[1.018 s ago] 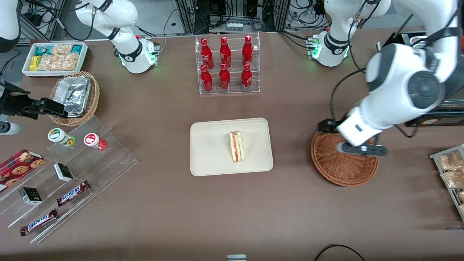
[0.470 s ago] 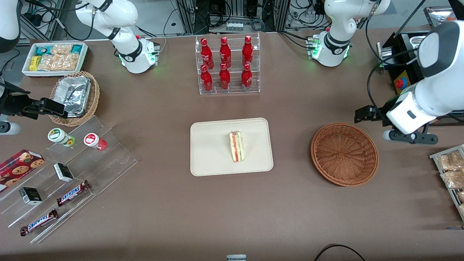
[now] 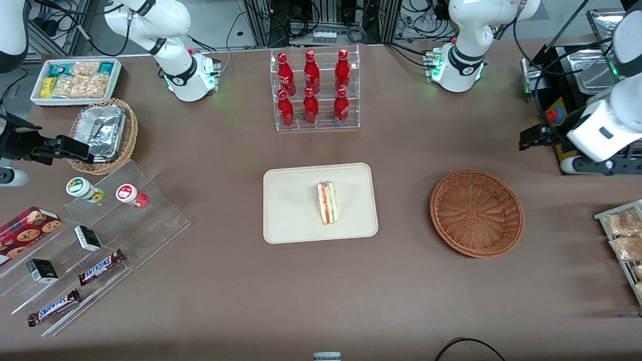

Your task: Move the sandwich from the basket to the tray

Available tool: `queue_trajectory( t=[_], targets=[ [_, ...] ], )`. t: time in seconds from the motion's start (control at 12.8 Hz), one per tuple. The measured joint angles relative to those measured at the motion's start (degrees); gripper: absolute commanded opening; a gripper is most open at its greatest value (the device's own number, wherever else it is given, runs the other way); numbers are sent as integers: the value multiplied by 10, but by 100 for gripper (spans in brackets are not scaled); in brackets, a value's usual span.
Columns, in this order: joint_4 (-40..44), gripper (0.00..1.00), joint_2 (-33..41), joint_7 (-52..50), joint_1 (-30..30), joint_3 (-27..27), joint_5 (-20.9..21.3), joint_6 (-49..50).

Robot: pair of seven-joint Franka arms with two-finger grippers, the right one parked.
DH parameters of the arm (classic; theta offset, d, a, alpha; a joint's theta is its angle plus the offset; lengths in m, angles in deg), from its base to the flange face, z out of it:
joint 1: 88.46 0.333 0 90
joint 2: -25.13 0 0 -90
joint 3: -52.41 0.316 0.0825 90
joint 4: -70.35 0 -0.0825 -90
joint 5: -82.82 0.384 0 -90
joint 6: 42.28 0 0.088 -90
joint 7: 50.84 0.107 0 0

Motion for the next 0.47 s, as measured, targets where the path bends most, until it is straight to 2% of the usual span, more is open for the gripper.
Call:
queue_trajectory(
  t=[0.47],
  targets=[
    [4, 100, 36, 7, -2, 8, 0, 47]
  ],
)
